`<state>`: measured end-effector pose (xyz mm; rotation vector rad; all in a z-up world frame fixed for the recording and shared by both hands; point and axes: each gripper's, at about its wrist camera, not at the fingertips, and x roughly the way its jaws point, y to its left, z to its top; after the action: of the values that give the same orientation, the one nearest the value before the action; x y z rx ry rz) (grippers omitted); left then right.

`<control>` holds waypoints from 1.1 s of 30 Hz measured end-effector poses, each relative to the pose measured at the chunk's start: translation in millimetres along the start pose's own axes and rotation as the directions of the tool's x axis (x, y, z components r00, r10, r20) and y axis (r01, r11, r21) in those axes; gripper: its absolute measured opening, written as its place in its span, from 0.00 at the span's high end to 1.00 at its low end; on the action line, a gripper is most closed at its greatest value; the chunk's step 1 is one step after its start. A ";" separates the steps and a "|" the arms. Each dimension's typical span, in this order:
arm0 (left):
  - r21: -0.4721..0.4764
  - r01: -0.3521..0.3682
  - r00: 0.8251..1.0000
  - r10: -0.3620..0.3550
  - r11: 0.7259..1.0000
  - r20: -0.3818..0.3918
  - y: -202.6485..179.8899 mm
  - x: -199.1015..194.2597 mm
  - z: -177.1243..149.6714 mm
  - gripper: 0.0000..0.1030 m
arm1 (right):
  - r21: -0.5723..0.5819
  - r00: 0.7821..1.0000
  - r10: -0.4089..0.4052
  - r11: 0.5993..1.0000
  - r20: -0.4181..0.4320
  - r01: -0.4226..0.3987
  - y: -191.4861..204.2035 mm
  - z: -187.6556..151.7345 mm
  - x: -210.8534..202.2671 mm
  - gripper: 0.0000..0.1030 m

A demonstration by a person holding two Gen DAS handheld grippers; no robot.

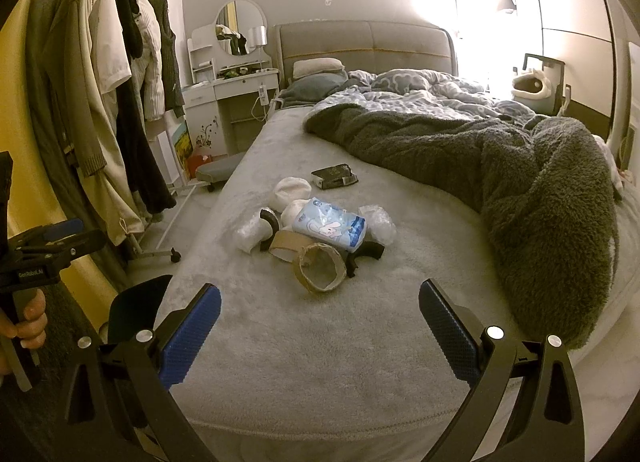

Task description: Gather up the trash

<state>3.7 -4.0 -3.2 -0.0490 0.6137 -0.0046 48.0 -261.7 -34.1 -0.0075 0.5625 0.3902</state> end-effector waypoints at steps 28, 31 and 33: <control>0.017 0.086 0.996 -0.086 0.996 0.020 -6.6 7.0 10.6 0.04 | -0.020 1.000 -0.002 1.000 -0.003 0.002 -13.4 17.5 -1.6 0.06; 0.039 0.116 0.993 -0.117 0.992 0.016 -13.5 16.5 18.0 0.05 | -0.017 1.000 0.003 1.000 -0.002 -0.003 -21.4 27.5 4.3 0.14; 0.072 0.124 0.992 -0.125 0.990 0.013 -19.6 23.8 22.2 0.08 | -0.032 1.000 0.011 0.999 -0.010 -0.012 -25.5 33.2 10.9 0.16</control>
<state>36.2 -23.0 2.1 -0.0181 0.5916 -0.1470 82.9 -277.7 -14.1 -0.0365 0.5659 0.4106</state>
